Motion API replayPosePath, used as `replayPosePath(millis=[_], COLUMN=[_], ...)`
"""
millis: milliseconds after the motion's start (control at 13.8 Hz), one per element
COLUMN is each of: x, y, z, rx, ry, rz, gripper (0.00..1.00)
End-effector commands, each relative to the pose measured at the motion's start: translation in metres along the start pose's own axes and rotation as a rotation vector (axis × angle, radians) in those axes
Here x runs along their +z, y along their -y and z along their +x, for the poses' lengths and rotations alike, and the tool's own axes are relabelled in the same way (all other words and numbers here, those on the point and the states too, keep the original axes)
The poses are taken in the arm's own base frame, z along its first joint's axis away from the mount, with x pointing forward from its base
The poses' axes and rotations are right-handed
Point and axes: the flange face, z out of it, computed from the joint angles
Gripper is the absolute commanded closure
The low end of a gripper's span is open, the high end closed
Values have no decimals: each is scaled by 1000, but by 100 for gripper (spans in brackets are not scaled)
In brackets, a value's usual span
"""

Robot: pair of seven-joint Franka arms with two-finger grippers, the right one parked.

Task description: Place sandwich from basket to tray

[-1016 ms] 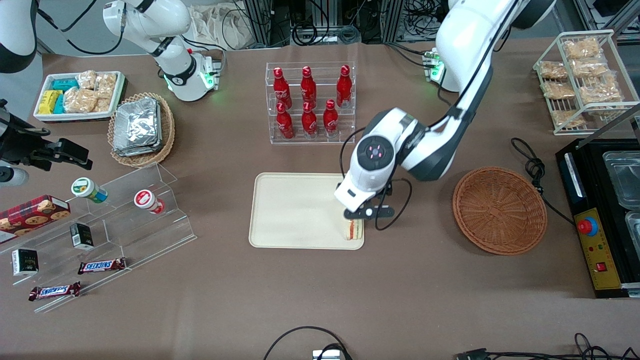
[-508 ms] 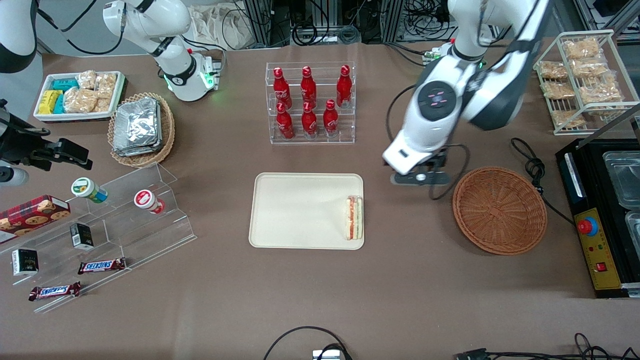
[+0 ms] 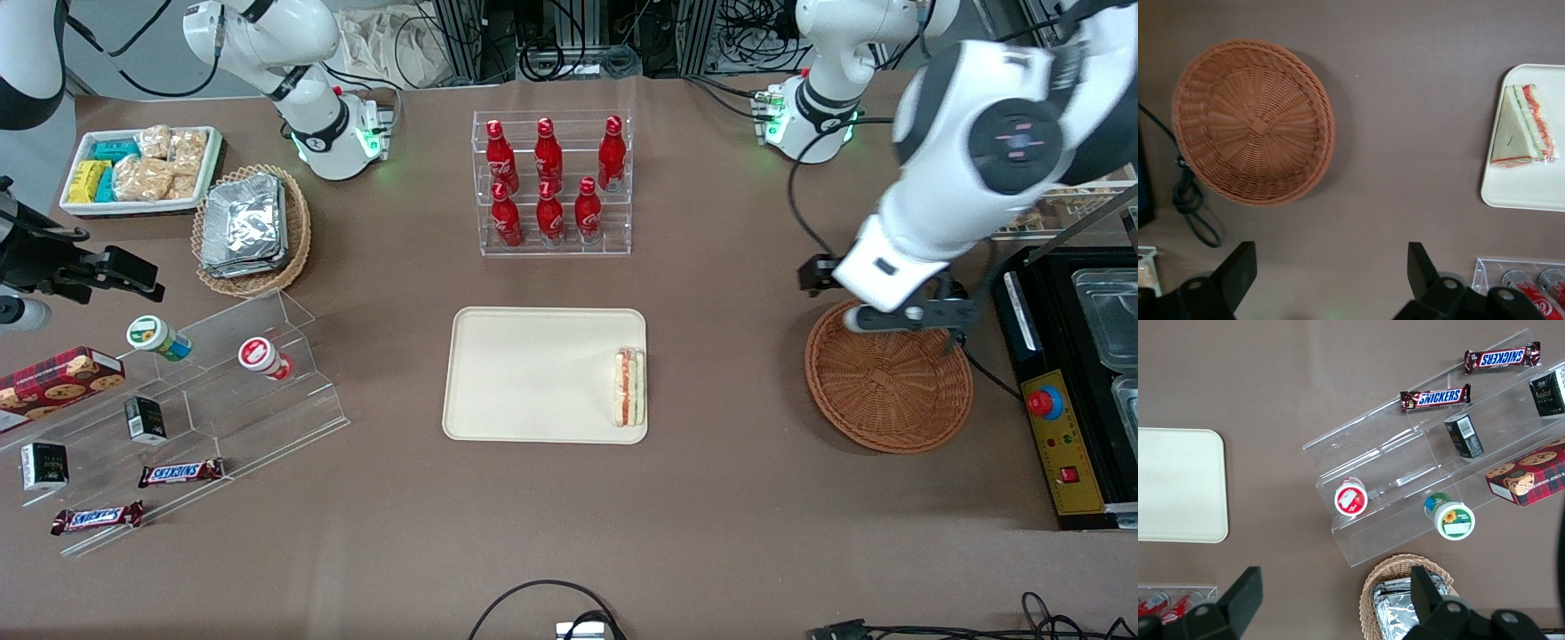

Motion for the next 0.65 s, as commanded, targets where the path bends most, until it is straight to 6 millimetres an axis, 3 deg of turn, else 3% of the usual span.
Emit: replayPosePath(millis=[0,218,581], x=[-15,-19,-18], y=[28,48,58], z=[20,44,47], rx=[27,-7,-27], ry=[0,-19,-18], rz=[-40,-52,-58], gripper=[0,0,0])
